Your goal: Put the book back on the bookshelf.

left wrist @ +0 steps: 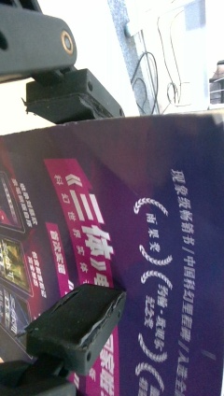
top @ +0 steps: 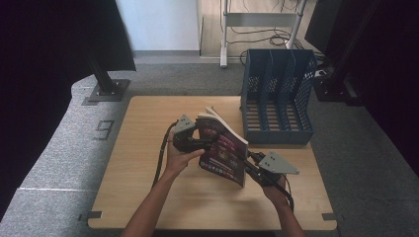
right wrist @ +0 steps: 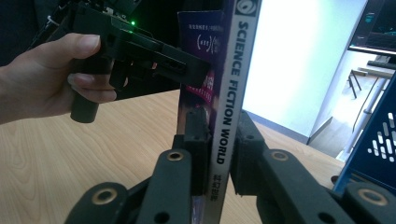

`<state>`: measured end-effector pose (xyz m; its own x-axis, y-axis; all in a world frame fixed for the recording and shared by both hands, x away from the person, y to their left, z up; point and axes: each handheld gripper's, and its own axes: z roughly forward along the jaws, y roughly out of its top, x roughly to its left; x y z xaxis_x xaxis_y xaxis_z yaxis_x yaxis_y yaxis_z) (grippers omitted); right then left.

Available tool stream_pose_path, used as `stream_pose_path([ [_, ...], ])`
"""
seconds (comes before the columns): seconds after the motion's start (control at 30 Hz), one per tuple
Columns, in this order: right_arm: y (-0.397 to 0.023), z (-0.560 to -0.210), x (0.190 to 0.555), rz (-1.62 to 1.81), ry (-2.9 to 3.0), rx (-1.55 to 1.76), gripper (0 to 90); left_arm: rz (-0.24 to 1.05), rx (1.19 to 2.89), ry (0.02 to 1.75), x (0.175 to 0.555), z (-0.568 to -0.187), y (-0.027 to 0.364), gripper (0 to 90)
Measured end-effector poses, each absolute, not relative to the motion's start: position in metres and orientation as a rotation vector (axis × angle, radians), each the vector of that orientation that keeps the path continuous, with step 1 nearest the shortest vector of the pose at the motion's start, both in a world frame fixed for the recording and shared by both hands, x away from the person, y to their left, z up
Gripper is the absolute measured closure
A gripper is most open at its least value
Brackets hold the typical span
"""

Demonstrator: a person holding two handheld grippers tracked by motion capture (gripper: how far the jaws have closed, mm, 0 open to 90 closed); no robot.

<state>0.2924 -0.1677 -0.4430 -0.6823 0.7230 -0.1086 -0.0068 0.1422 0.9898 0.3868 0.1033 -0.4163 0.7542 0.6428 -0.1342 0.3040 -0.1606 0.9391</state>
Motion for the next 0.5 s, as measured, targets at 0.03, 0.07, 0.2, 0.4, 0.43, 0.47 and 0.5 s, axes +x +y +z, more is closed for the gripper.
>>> stream_pose_path([
  [0.03, -0.1682, -0.4429, 0.2920, 1.596, 1.836, 0.683, 79.8, 0.350, 1.754, 0.742, 0.3870, -0.4162, 0.1041, 17.3],
  [0.07, -0.1685, -0.4429, 0.2914, 1.598, 1.839, 0.684, 79.9, 0.354, 1.747, 0.740, 0.3869, -0.4157, 0.1045, 17.2],
  [0.2, -0.1692, -0.4432, 0.2893, 1.595, 1.839, 0.672, 80.0, 0.361, 1.725, 0.732, 0.3870, -0.4109, 0.1087, 16.7],
  [0.4, -0.1710, -0.4434, 0.2888, 1.608, 1.848, 0.653, 79.7, 0.317, 1.718, 0.706, 0.3887, -0.4104, 0.1097, 16.4],
  [0.43, -0.1711, -0.4434, 0.2891, 1.611, 1.850, 0.653, 79.5, 0.308, 1.721, 0.699, 0.3885, -0.4110, 0.1086, 16.4],
  [0.47, -0.1711, -0.4434, 0.2893, 1.614, 1.852, 0.651, 79.2, 0.308, 1.725, 0.693, 0.3883, -0.4115, 0.1074, 16.2],
  [0.5, -0.1711, -0.4434, 0.2895, 1.615, 1.852, 0.647, 78.6, 0.313, 1.728, 0.691, 0.3879, -0.4117, 0.1064, 16.2],
])
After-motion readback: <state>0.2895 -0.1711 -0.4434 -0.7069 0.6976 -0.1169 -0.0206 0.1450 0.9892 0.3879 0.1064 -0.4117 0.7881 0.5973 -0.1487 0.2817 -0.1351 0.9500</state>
